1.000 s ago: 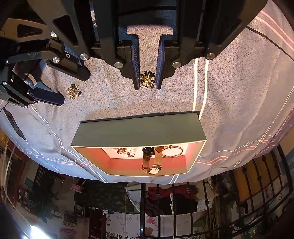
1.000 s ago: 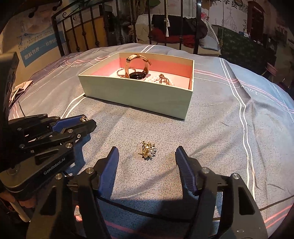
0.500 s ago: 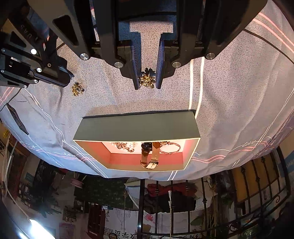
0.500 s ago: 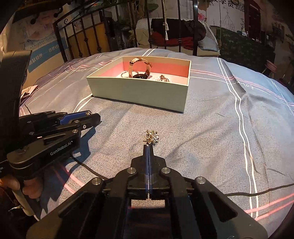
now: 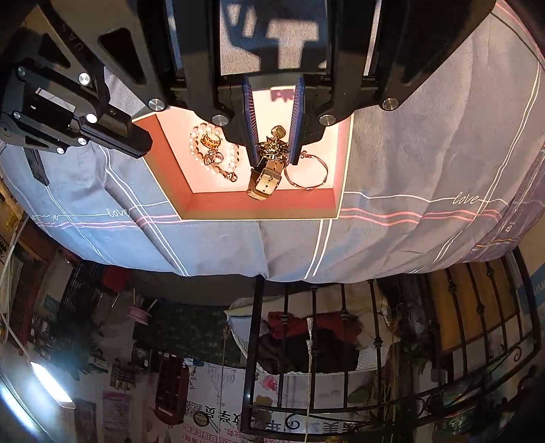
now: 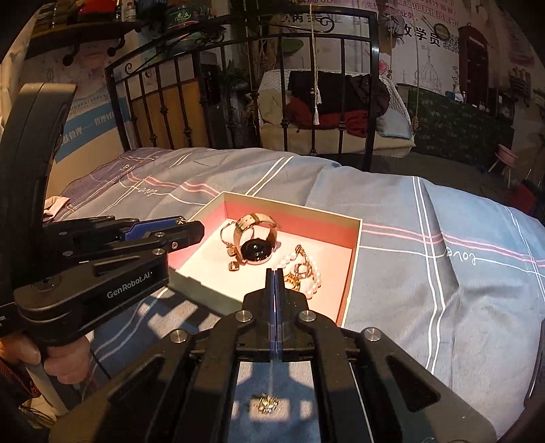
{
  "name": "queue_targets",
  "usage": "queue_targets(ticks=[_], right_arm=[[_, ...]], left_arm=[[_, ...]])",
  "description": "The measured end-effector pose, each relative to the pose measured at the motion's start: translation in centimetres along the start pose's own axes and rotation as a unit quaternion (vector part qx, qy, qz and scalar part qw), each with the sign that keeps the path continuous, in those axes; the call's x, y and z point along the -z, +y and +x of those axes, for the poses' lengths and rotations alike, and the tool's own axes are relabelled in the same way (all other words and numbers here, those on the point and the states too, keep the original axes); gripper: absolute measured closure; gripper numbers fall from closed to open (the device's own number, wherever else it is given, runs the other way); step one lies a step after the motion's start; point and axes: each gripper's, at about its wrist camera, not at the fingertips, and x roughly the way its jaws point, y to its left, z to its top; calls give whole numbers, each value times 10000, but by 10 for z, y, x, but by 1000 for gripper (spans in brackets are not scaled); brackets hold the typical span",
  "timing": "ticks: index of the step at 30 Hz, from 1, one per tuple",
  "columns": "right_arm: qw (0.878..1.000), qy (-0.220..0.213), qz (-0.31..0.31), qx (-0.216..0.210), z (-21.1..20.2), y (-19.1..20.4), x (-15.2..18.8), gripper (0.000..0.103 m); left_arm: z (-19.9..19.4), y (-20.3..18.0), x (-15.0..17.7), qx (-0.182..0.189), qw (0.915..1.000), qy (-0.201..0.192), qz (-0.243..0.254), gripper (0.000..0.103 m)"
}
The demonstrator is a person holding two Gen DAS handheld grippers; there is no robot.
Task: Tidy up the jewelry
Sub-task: 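Carry the flower earring into the box and open the left tool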
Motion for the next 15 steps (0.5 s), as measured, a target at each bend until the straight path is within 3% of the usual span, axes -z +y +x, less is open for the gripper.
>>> queue_targets(ticks=[8, 15], right_arm=[[9991, 410, 85, 108, 43, -10, -16, 102], [9973, 715, 126, 88, 67, -12, -12, 102]], left_arm=[[43, -2, -6, -49, 9976, 668, 179, 86], [59, 3, 1, -117, 9954, 942, 108, 86]])
